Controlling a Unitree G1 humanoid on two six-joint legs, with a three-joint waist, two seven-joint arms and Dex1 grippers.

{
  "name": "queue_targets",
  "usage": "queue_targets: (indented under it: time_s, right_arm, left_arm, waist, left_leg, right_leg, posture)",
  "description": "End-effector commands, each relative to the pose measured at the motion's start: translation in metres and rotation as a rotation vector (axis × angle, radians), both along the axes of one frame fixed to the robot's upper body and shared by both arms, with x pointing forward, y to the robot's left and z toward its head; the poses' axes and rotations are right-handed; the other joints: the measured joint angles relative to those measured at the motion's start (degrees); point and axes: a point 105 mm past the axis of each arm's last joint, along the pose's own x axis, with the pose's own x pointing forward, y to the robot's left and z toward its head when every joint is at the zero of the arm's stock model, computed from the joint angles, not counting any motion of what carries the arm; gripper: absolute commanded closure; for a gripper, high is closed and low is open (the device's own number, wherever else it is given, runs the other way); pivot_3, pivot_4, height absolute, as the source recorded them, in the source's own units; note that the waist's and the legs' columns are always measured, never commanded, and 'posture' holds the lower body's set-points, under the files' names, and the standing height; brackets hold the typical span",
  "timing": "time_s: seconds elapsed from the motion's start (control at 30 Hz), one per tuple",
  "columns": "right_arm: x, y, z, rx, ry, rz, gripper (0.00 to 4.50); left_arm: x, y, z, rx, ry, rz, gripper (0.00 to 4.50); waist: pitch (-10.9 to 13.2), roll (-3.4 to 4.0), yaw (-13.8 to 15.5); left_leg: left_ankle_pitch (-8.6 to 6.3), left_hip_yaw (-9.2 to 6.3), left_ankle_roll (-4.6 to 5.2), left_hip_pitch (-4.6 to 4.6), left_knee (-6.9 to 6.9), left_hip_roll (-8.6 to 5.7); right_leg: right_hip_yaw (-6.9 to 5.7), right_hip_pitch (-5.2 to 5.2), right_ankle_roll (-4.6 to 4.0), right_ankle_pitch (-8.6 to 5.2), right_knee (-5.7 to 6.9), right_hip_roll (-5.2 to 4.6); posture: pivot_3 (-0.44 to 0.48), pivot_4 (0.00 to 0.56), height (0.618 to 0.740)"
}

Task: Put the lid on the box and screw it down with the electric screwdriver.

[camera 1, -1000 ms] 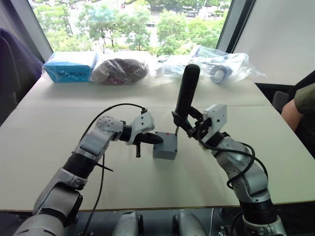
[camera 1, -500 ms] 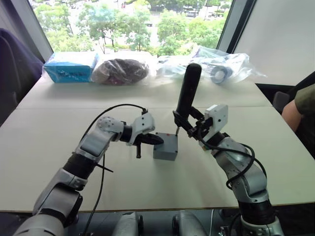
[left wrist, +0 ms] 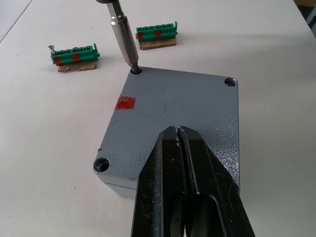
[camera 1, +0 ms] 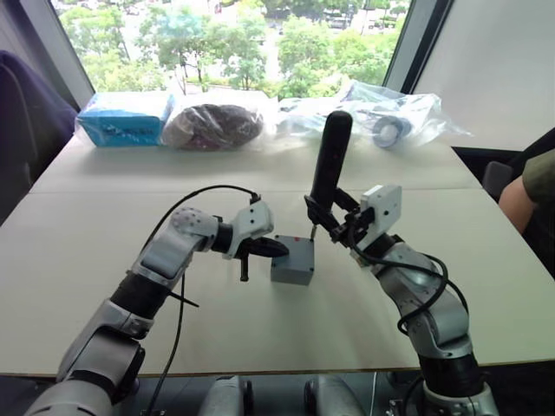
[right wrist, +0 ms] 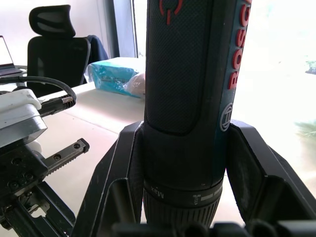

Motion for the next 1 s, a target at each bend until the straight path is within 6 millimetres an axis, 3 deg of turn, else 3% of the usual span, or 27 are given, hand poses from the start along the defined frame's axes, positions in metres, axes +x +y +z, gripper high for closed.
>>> queue_targets:
  time_s: [0.03,1.0]
  right_arm:
    - [0.006,-0.017,-0.057,-0.057,0.207,-0.1,2.73]
    - [0.0,-0.024,-0.091,-0.082,0.276,-0.146,2.73]
  left_arm:
    - [-0.001,0.006,-0.017,0.055,0.046,0.021,4.5]
    - [-0.001,0.007,-0.018,0.062,0.048,0.022,4.5]
  waist:
    - [0.0,-0.02,0.0]
    - [-0.2,0.0,0.0]
  left_leg:
    - [0.0,0.0,0.0,0.0,-0.01,0.0]
    - [-0.11,0.0,-0.18,-0.02,-0.27,0.01]
  right_leg:
    - [0.0,0.0,0.0,0.0,-0.02,0.0]
    - [-0.02,0.09,-0.11,0.06,-0.65,-0.04]
  posture:
    - [0.0,0.15,0.74]
    - [0.0,0.15,0.74]
